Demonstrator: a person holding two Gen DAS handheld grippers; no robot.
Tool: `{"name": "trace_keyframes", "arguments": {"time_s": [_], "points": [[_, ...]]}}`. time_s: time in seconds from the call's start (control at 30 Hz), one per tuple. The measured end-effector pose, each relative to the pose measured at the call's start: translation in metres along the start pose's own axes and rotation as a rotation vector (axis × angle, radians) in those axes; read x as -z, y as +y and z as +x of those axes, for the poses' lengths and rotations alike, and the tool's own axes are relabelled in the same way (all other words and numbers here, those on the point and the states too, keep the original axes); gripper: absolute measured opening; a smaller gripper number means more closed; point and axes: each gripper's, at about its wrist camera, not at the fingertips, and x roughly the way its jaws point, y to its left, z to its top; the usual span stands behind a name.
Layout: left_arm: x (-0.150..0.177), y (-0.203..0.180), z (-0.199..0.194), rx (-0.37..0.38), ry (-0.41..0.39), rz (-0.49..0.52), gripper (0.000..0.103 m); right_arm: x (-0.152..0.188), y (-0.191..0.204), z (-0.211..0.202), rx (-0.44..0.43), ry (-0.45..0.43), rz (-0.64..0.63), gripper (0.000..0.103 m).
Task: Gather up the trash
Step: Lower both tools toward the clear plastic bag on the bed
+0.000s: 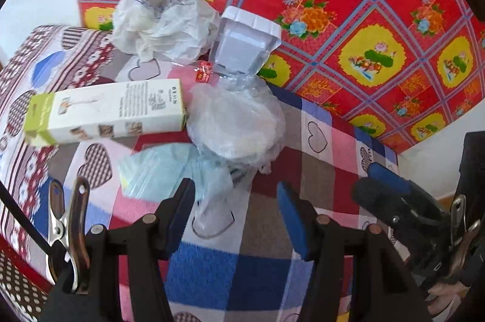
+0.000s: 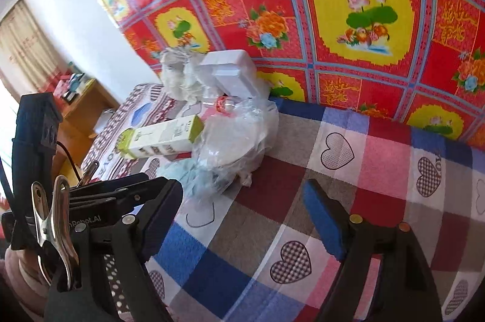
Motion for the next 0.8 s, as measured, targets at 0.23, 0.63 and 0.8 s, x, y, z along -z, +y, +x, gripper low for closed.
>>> {"name": "trace_keyframes", "arguments": {"time_s": [0.23,0.63,0.8], "points": [[-0.022,0.012,0.033,0.046,0.068,-0.003,0.059,-0.012,0.0,0.034,0.045,0.03,0.052,0.077],[-0.045,0.035,0.077,0.063,0.147,-0.05,0.059,-0.037,-0.013,0.084,0.035,0.073,0.155,0.077],[-0.053,0.04,0.086,0.092,0.146,-0.066,0.059,-0.043,-0.019,0.105,0.044,0.106,0.166,0.072]]}}
